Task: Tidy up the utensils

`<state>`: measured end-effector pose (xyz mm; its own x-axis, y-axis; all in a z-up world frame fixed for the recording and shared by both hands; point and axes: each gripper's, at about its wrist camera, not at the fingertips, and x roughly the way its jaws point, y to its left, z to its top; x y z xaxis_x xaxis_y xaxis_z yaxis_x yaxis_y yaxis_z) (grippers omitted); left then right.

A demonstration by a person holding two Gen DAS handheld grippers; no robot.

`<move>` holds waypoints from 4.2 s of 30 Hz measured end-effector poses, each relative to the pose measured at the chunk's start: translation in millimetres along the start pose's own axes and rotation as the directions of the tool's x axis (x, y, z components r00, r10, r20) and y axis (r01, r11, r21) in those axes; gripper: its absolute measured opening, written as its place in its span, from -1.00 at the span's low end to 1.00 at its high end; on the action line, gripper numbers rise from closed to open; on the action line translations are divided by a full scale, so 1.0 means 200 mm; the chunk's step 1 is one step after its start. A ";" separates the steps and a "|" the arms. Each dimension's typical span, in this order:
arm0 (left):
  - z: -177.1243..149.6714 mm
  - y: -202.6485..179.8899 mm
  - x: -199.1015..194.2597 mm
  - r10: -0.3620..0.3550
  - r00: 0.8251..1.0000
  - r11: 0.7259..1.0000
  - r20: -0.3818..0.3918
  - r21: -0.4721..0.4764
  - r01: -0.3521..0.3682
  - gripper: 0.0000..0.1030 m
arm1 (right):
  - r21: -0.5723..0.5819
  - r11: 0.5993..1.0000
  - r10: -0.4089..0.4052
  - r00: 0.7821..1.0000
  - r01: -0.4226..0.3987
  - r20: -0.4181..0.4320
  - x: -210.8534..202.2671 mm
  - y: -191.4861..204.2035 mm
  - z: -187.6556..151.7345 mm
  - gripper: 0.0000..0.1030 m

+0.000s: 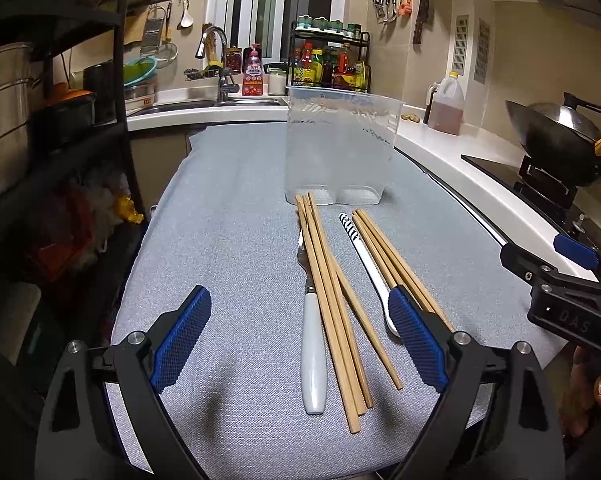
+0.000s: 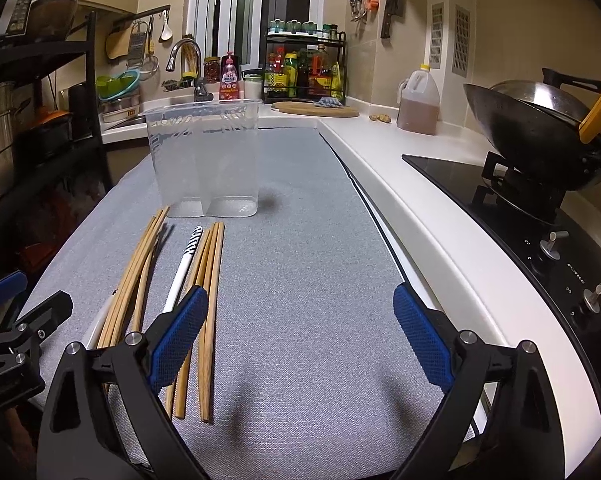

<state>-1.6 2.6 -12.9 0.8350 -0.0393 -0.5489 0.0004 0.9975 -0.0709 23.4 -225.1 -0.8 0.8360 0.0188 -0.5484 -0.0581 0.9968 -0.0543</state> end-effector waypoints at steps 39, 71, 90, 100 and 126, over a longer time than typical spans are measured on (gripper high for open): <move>0.00 -0.04 0.00 0.003 1.000 1.000 -0.002 0.002 -0.003 0.69 | -0.005 1.000 0.019 1.000 -0.019 -0.023 0.02 0.01 -0.01 0.71; -0.14 -0.02 0.19 -0.077 0.967 0.997 -0.244 -0.025 0.073 -0.64 | 0.005 0.955 0.282 0.908 -0.295 -0.308 0.23 0.15 -0.16 -0.52; -0.12 0.00 0.19 0.015 0.973 1.000 -0.232 -0.001 -0.016 -0.64 | 0.024 0.988 0.150 0.938 -0.150 -0.311 0.26 0.06 -0.15 -0.75; -0.13 -0.02 0.19 0.028 0.975 1.000 -0.219 0.004 -0.027 -0.64 | 0.056 0.987 0.162 0.938 -0.152 -0.307 0.27 0.04 -0.16 -0.77; 0.03 -0.02 -0.03 0.077 0.997 0.995 -0.012 0.070 -0.076 -0.67 | -0.047 0.991 0.124 0.990 -0.127 -0.062 -0.06 0.07 0.07 -0.89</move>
<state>-4.2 -0.1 -4.7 0.8260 0.0365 -0.5625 -0.0241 0.9993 0.0294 19.4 -211.2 16.7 0.7869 0.1371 -0.6017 -0.1888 0.9817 -0.0233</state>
